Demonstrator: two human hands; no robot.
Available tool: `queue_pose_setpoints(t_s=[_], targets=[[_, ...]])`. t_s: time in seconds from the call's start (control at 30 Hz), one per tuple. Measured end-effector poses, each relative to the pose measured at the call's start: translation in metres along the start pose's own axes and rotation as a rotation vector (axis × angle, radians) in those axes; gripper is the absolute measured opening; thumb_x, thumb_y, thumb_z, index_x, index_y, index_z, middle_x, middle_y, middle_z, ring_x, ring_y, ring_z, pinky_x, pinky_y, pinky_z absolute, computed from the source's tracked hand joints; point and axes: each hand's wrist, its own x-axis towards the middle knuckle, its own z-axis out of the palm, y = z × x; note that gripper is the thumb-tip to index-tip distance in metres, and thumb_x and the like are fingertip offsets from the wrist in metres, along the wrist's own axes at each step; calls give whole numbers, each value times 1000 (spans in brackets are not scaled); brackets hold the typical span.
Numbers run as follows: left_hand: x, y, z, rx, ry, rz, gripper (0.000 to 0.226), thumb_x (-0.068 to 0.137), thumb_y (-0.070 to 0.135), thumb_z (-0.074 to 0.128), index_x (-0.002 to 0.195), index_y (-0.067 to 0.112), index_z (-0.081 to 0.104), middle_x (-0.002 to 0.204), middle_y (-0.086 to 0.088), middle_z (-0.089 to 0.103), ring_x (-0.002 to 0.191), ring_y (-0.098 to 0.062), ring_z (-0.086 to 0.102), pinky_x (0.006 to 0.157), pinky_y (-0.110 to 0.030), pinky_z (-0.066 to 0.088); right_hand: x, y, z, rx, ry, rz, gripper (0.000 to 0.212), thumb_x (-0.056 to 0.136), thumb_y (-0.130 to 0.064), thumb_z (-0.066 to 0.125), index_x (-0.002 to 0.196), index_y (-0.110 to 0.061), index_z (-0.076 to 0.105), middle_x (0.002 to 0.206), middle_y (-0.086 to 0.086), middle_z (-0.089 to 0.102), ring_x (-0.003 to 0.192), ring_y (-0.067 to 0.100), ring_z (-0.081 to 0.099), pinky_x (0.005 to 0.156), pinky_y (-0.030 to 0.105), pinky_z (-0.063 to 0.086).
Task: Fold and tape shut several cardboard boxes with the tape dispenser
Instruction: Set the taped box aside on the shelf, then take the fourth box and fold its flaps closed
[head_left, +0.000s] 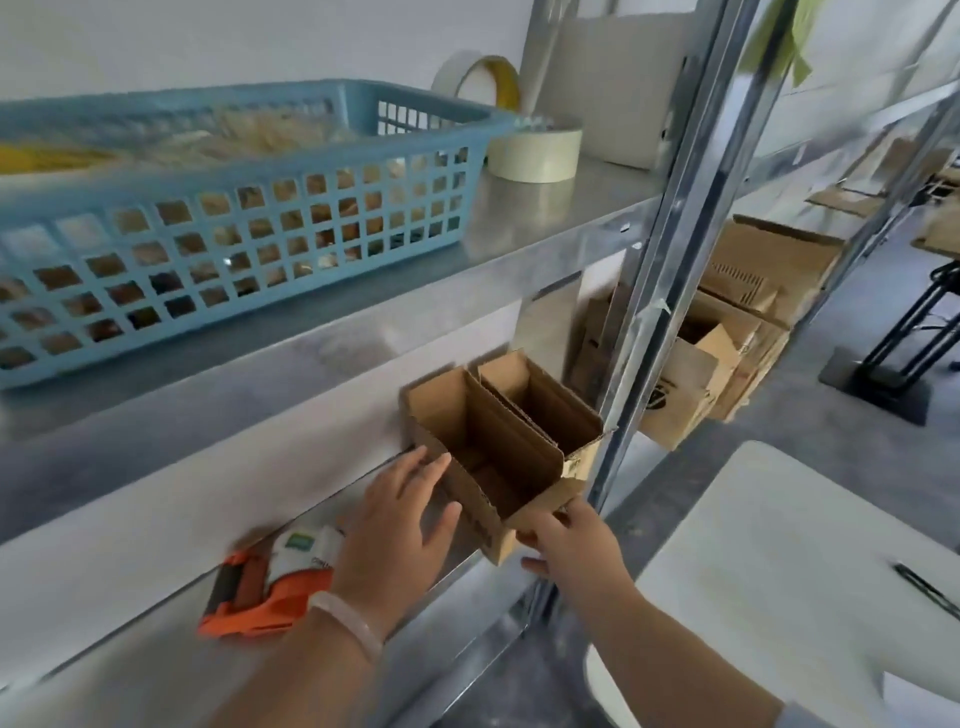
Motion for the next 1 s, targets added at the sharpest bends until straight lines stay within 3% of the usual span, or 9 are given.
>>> queue_pose_setpoints(t_s=[0.07, 0.2, 0.4, 0.53, 0.7, 0.8, 0.87, 1.0], targets=[[-3, 1, 2, 6, 16, -30, 55, 94, 52, 39, 146, 33, 36, 154, 8, 32, 143, -10, 26, 112, -33, 35, -2, 1, -9, 20, -16, 19, 19, 96, -18, 59, 115, -14, 58, 103, 8, 68, 86, 22, 71, 77, 39, 61], [-10, 4, 0, -36, 75, -130, 59, 93, 50, 43, 147, 29, 36, 154, 3, 31, 143, -14, 28, 112, -27, 29, -10, 3, -32, 39, -56, 25, 13, 98, -19, 57, 110, -21, 61, 101, 2, 68, 83, 21, 72, 74, 33, 62], [-18, 10, -3, -213, 159, -351, 68, 95, 38, 54, 153, 25, 21, 157, 2, 25, 144, -14, 23, 113, -28, 23, -9, 9, -60, 83, -111, 24, 19, 96, -9, 57, 112, -16, 64, 104, 4, 69, 79, 23, 74, 77, 42, 61], [-26, 13, -8, -410, 165, -463, 69, 90, 52, 49, 151, 32, 23, 152, 0, 38, 139, -18, 37, 115, -38, 32, -11, 3, -70, 163, -180, -48, 28, 93, 5, 52, 110, -13, 67, 95, 7, 75, 86, 29, 74, 87, 48, 57], [-39, 28, -31, -532, 440, -476, 49, 97, 23, 55, 143, 29, 41, 135, 15, 48, 115, 15, 46, 101, -13, 38, -20, -20, -78, 330, -329, -136, 31, 95, 9, 44, 111, -9, 64, 98, 12, 74, 90, 33, 72, 86, 51, 56], [-52, 37, -56, -595, 595, -474, 42, 96, 21, 56, 136, 33, 48, 127, 19, 53, 115, 10, 51, 101, -19, 42, -26, -39, -74, 406, -413, -197, 33, 95, 10, 40, 110, -6, 64, 100, 14, 73, 87, 33, 73, 72, 47, 61], [-62, 41, -74, -641, 690, -465, 38, 96, 18, 55, 131, 32, 52, 121, 26, 54, 108, 17, 52, 91, -6, 44, -32, -52, -67, 451, -482, -231, 32, 94, 10, 38, 109, -3, 64, 97, 17, 73, 82, 32, 73, 63, 41, 62], [-91, 29, -107, -586, 803, -497, 30, 97, 14, 55, 123, 26, 60, 114, 24, 59, 98, 21, 54, 79, 3, 40, -54, -66, -28, 447, -653, -247, 31, 93, 10, 38, 108, -1, 63, 97, 19, 73, 83, 33, 73, 65, 43, 62]])
